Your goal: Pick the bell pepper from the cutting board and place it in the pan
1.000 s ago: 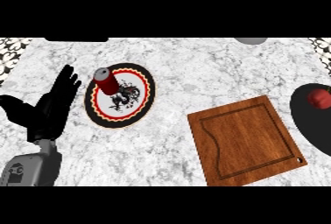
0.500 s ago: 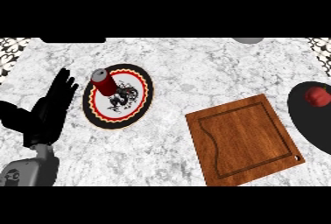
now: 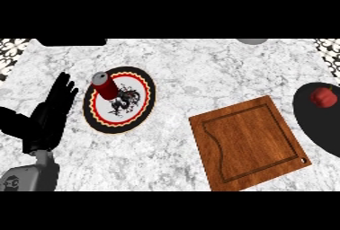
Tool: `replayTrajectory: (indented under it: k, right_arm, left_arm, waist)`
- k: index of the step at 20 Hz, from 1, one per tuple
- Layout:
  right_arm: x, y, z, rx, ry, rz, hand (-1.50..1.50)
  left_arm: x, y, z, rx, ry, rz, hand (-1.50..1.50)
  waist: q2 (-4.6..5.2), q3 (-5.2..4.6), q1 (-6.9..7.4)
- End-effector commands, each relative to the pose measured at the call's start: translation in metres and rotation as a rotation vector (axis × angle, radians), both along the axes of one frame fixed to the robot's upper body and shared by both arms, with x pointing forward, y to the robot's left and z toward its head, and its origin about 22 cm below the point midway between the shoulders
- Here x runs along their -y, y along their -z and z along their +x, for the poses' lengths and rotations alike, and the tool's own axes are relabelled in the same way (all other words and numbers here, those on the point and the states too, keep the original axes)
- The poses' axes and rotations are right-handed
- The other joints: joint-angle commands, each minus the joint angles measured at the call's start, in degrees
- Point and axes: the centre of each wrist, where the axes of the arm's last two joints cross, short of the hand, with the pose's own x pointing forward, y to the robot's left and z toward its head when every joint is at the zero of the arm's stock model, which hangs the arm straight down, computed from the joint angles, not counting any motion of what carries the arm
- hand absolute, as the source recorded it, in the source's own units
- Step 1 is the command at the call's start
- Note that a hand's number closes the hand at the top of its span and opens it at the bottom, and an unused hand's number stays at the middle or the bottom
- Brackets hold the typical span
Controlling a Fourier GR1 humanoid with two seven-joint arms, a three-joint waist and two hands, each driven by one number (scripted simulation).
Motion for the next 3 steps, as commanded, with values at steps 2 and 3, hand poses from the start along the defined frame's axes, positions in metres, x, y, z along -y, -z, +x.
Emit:
replayTrajectory:
  k: [2,3]
  right_arm:
    - [0.0066,0.0009,-0.0231,0.112,-0.157,0.067,-1.5]
    - [0.008,0.0023,-0.0304,0.122,-0.167,0.081,-1.5]
  left_arm:
    - [-0.0016,0.0001,0.0013,-0.001,-0.001,-0.005,0.0]
    - [-0.0005,0.0,0.0004,-0.012,0.002,-0.003,0.0]
  waist:
    - [0.02,0.01,0.03]
    - [-0.17,-0.01,-0.47]
